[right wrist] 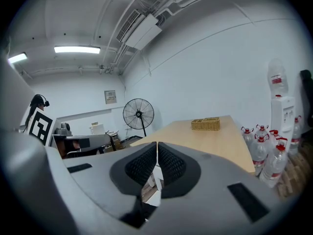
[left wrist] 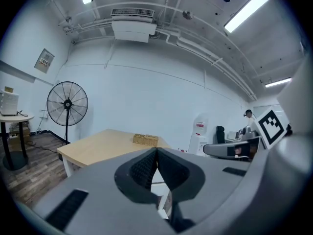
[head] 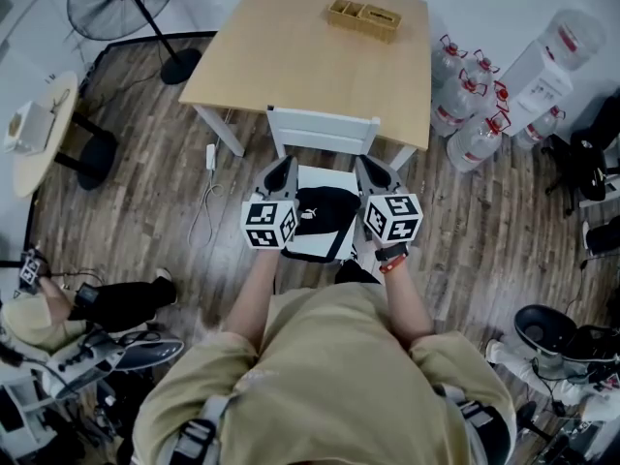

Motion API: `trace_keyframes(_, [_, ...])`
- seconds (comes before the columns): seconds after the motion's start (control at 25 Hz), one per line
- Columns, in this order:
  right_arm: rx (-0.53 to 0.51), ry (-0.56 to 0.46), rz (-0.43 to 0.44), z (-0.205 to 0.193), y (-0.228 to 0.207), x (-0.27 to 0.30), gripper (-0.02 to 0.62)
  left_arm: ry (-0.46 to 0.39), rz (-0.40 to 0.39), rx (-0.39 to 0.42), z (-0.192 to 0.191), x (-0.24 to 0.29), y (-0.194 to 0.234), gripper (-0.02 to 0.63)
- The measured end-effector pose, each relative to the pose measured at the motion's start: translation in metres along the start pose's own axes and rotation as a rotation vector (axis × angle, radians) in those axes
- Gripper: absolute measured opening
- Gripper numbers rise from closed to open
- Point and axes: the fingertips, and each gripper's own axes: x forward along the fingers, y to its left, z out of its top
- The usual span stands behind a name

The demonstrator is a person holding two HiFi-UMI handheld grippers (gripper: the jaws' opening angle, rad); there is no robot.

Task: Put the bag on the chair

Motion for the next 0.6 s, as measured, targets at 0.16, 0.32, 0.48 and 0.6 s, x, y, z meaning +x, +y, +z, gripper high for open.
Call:
trace_keyframes(0.16, [0.004, 0.014, -0.009, -0.003, -0.011, 0.001, 0.029, -0.001, -0.013, -0.012, -0.003, 0.011, -0.005, 0.021])
trace_keyframes(0.32, [0.004, 0.043, -0.002, -0.015, -0.023, 0.016, 0.029, -0.016, -0.027, -0.044, -0.013, 0.030, -0.002, 0.021])
trace_keyframes(0.48, [0.008, 0.084, 0.019, -0.029, -0.036, 0.033, 0.029, -0.002, -0.154, -0.213, -0.032, 0.047, -0.010, 0.020])
trace_keyframes(0.6, [0.012, 0.116, 0.032, -0.039, -0.044, 0.054, 0.029, 0.026, -0.213, -0.325, -0.052, 0.065, -0.002, 0.020])
